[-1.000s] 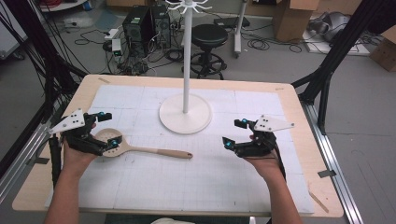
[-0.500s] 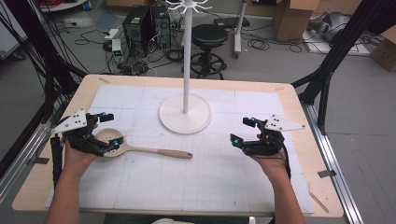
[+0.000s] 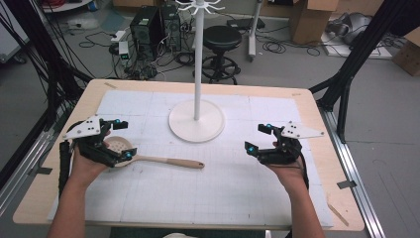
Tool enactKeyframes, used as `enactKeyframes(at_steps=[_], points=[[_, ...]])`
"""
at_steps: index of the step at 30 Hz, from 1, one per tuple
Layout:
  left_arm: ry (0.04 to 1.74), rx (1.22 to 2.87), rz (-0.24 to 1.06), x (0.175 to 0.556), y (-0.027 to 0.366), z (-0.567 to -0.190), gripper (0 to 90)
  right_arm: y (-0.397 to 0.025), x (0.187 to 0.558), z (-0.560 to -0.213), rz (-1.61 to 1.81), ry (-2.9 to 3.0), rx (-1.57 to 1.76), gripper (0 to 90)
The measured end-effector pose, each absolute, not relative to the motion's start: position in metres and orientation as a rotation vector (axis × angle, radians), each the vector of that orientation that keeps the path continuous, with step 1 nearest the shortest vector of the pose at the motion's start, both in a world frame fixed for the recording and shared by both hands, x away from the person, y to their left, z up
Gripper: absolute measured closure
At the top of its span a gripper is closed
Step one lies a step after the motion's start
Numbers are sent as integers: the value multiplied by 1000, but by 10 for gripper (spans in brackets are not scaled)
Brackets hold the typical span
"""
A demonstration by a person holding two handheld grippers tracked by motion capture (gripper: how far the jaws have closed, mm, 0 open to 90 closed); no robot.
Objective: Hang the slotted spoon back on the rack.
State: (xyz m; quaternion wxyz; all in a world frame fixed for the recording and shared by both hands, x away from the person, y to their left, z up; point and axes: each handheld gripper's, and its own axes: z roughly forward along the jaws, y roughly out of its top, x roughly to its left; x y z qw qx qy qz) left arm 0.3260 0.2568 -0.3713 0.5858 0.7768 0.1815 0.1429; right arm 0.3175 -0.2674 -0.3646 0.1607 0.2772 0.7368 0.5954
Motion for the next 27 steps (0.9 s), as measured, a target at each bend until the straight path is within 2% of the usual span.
enactKeyframes(at_steps=[10,16,17,18,19,27], points=[[337,2042,252,342,198,-371,17,-268,321,-366,1712,2102,794,137],[326,2137,221,348,180,-380,26,-266,322,-367,1706,2106,787,137],[321,2158,207,349,178,-383,55,-266,322,-367,1705,2107,786,138],[307,2202,162,352,174,-387,160,-266,322,-367,1706,2109,786,138],[307,2202,162,352,174,-387,190,-266,322,-367,1706,2111,788,138],[278,2401,120,360,150,-401,293,-265,323,-368,1696,2112,784,138]])
